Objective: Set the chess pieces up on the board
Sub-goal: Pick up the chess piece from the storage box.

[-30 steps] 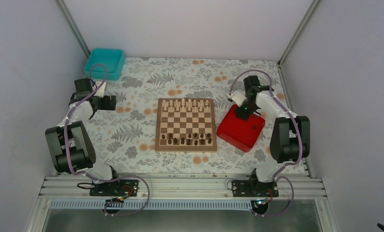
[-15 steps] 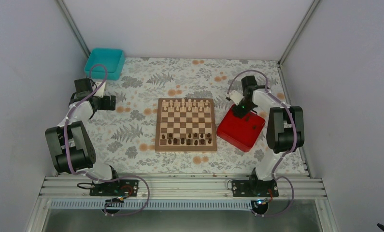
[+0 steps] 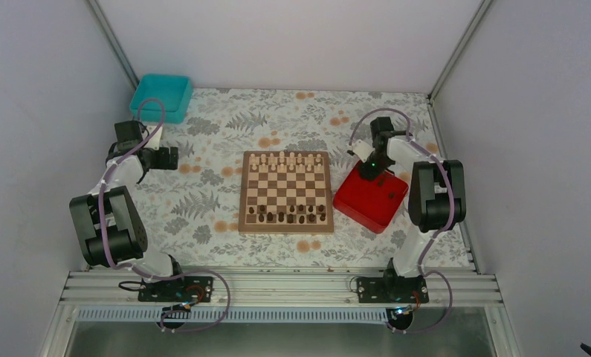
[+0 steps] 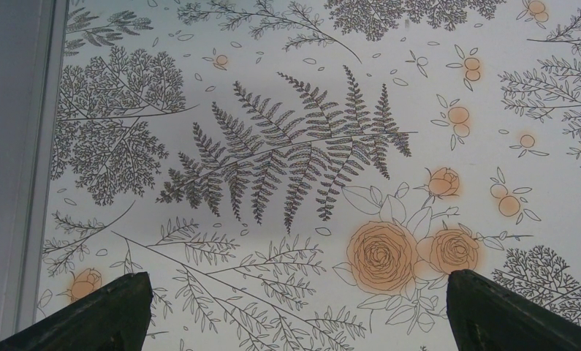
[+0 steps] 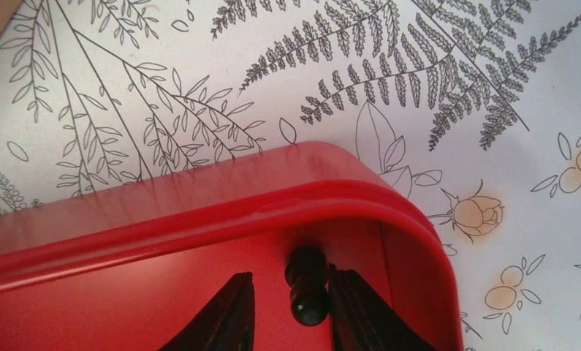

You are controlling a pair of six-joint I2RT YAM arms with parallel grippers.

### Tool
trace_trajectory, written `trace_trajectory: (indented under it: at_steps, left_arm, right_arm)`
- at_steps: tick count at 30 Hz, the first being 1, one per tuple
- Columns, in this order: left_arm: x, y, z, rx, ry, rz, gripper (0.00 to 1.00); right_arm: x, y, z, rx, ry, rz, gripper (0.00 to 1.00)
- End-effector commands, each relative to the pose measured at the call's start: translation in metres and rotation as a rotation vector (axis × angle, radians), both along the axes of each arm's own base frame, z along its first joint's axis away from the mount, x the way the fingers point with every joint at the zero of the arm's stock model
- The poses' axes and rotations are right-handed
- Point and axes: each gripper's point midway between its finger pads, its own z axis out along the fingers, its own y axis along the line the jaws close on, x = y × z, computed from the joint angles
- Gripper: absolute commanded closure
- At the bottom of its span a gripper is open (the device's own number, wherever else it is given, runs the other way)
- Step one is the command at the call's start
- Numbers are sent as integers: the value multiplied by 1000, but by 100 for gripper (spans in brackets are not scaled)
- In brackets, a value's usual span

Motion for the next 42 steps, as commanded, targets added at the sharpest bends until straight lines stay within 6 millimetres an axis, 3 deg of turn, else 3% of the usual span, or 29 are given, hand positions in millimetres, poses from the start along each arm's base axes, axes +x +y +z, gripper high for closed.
trace_trajectory:
  at_steps: [1, 5, 9, 15, 26, 31, 35, 42]
  left_arm:
    - [2, 4, 0, -3, -1, 13, 0]
    - [2, 3, 1, -3, -5, 11, 0]
    - [2, 3, 3, -4, -8, 9, 0]
    - [1, 2, 3, -8, -8, 6, 0]
    - [2, 2, 4, -8, -11, 4, 0]
    - [2, 1, 4, -9, -12, 4, 0]
    - [2, 2, 5, -7, -13, 5, 0]
    - [1, 3, 8, -3, -19, 9, 0]
  right_arm:
    - [7, 0, 4, 12, -7, -12, 75]
    - [2, -1, 1, 8, 13, -13, 81]
    - [0, -1, 2, 3, 10, -13, 75]
    - [-2, -3, -2, -2, 17, -17, 75]
    - [-8, -3, -1, 0, 39, -13, 91]
    - [-10, -3, 16, -1, 20, -10, 94]
    - [-10, 0, 47, 0, -28, 1, 94]
    - [-16, 45, 107, 17, -110, 142, 93]
